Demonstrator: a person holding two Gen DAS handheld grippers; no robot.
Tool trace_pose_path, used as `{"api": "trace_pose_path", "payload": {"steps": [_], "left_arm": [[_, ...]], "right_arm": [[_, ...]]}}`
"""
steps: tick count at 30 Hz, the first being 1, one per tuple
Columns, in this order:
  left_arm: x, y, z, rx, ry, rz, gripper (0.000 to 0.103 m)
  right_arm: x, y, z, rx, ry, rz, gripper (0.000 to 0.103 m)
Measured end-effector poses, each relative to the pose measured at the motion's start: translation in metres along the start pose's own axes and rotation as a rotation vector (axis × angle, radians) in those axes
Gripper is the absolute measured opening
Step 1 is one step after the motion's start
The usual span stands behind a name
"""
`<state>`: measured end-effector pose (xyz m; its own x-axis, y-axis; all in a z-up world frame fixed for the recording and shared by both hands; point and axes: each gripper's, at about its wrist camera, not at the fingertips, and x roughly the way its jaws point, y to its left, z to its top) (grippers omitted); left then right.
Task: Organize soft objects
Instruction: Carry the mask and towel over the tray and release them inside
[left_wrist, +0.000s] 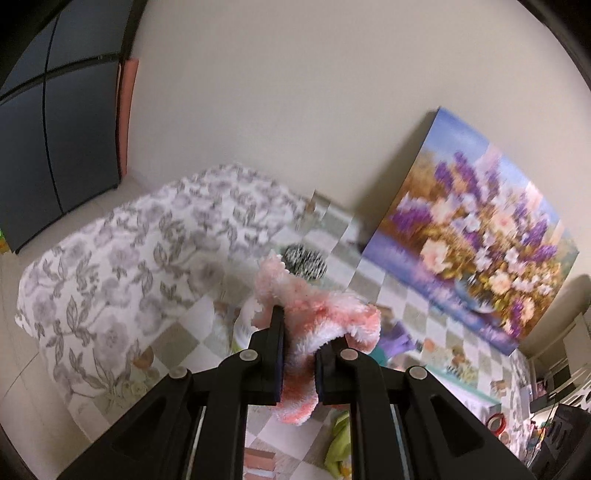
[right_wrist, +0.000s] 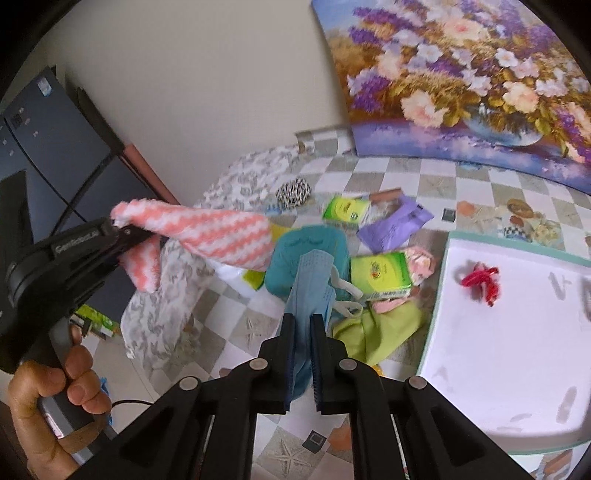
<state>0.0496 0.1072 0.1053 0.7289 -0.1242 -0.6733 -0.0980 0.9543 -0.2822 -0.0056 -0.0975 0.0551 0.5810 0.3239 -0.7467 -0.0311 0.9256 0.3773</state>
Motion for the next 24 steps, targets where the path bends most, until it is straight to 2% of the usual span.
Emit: {"api": "trace_pose_path", "payload": {"steps": [7,11,16,24], "left_arm": [[-0.038,-0.021,0.005,0.044,-0.126,-0.070,0.013],[-0.049,-0.038,0.002,0.076,-0.157,-0.111,0.013],[-0.053,-0.069,-0.011,0.144,-0.145,-0.168,0.013],[-0.050,-0.129,-0.050,0.291,-0.078,-0.251,0.013]], "right_arm": [[-0.030,-0.013,0.010,0.034,-0.079,-0.036,0.008],[-0.048,-0.028,0.014,0.068,-0.119,-0.076,0.008],[-0.071,-0.054,0.018,0.115,-0.161,-0.148,0.008],[-0.104,-0.108,0.016,0.221,-0.209,-0.259,0.008]]}}
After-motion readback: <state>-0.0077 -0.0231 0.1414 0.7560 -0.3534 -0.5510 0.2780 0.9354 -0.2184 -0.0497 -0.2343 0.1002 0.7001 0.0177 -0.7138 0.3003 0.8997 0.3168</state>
